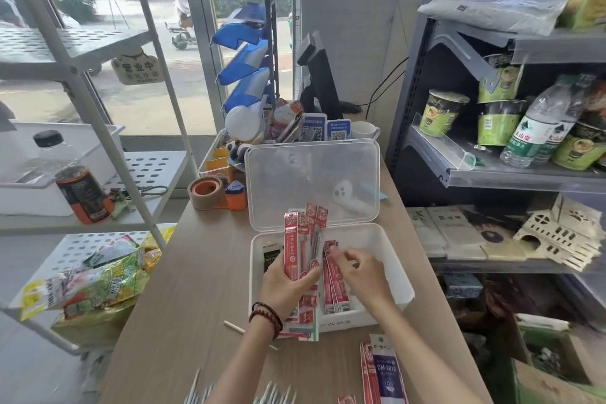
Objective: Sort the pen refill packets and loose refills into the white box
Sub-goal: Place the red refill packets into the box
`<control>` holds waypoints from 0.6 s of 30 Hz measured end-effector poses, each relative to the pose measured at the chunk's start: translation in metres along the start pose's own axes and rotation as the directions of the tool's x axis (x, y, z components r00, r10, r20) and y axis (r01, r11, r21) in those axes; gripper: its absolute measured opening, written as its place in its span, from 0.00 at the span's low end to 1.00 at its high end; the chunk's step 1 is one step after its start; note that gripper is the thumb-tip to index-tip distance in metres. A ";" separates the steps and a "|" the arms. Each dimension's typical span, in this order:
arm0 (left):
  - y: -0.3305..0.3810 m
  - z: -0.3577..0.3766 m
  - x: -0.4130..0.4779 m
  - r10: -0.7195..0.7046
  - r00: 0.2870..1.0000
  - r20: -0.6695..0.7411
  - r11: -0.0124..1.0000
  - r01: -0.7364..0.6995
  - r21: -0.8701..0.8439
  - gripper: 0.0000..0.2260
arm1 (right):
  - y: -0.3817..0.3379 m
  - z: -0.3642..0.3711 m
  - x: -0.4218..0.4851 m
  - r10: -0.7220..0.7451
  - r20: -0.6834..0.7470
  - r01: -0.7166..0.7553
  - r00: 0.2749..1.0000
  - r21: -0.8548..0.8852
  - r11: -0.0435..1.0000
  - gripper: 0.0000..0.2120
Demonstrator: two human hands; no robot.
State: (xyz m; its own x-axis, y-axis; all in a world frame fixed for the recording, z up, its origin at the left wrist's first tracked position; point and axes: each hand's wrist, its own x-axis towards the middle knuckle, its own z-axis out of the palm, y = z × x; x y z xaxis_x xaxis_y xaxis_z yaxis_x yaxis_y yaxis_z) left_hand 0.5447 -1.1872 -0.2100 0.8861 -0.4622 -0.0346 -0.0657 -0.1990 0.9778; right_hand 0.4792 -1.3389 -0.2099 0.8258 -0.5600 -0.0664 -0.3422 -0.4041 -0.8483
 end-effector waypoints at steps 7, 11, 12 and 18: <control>0.004 0.002 -0.001 -0.025 0.984 0.179 0.999 0.032 -0.040 0.23 | -0.013 -0.012 -0.012 -0.057 0.064 0.039 0.996 0.244 0.969 0.13; 0.005 0.002 -0.002 -0.023 0.987 0.158 0.999 0.026 -0.022 0.23 | -0.009 -0.012 -0.007 -0.019 0.030 0.008 0.999 0.320 0.947 0.10; 0.004 0.002 -0.001 -0.020 0.990 0.139 1.000 0.020 -0.002 0.24 | -0.007 -0.012 -0.006 0.007 0.003 -0.008 1.000 0.333 0.943 0.09; 0.002 0.002 -0.003 0.017 1.000 0.023 0.999 -0.018 0.037 0.24 | 0.009 -0.003 0.001 0.045 -0.171 -0.014 0.984 0.176 0.984 0.13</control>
State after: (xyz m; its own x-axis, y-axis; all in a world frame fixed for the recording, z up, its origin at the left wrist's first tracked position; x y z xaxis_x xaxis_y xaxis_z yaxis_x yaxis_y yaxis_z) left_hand 0.5412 -1.1881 -0.2084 0.8739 -0.4855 -0.0226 -0.0985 -0.2224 0.9700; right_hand 0.4762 -1.3452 -0.2160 0.7209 -0.6929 -0.0135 -0.2697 -0.2625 -0.9265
